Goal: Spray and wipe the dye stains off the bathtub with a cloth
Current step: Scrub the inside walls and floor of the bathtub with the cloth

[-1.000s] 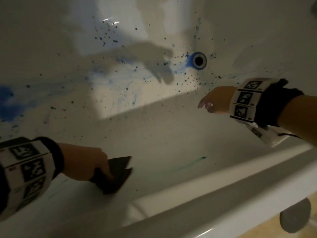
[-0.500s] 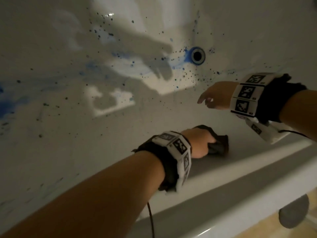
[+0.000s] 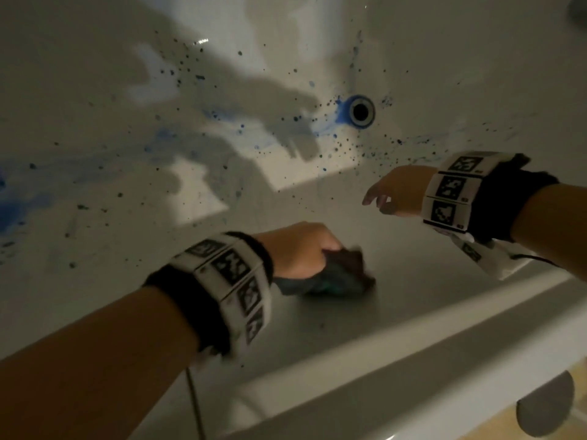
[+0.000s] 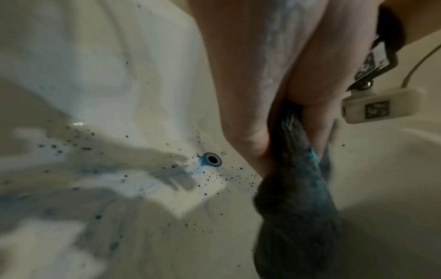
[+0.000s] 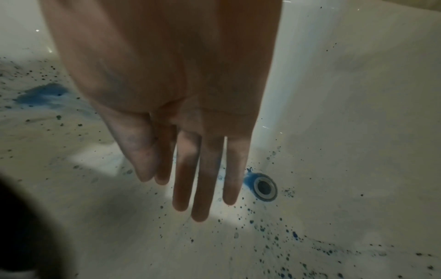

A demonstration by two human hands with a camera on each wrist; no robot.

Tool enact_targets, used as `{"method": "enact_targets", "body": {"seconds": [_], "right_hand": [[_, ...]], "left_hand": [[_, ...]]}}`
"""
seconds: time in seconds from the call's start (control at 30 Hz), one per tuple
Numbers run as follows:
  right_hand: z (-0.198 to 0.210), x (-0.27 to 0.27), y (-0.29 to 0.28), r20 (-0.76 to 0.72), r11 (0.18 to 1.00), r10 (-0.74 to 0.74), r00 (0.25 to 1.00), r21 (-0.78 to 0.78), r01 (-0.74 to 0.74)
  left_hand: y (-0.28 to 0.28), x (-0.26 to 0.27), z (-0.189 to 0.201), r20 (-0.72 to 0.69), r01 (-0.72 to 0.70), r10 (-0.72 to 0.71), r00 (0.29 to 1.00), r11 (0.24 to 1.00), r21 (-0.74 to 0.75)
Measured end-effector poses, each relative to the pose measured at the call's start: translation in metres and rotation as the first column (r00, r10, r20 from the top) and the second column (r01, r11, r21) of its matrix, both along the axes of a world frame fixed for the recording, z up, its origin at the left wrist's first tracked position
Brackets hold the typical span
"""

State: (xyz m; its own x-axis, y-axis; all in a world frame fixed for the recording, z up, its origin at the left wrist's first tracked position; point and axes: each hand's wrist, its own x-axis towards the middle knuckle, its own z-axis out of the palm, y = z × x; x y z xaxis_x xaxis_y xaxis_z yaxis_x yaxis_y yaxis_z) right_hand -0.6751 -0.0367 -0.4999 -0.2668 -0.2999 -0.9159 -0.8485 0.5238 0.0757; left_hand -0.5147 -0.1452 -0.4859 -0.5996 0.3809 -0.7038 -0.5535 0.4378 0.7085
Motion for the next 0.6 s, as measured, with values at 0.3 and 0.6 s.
{"method": "enact_targets", "body": {"seconds": [0.3, 0.6], "right_hand": [[-0.004, -0.001, 0.0, 0.023, 0.997, 0.039, 0.999, 0.064, -0.04], [0.028, 0.059, -0.022, 0.289, 0.994, 0.105, 0.952, 0.006, -0.112]], "left_hand": [[0.032, 0.013, -0.01, -0.04, 0.193, -0.189, 0.981, 0.974, 0.118], [-0.013, 0.123, -0.023, -0.039, 0.218, -0.221, 0.975, 0.897, 0.385]]}}
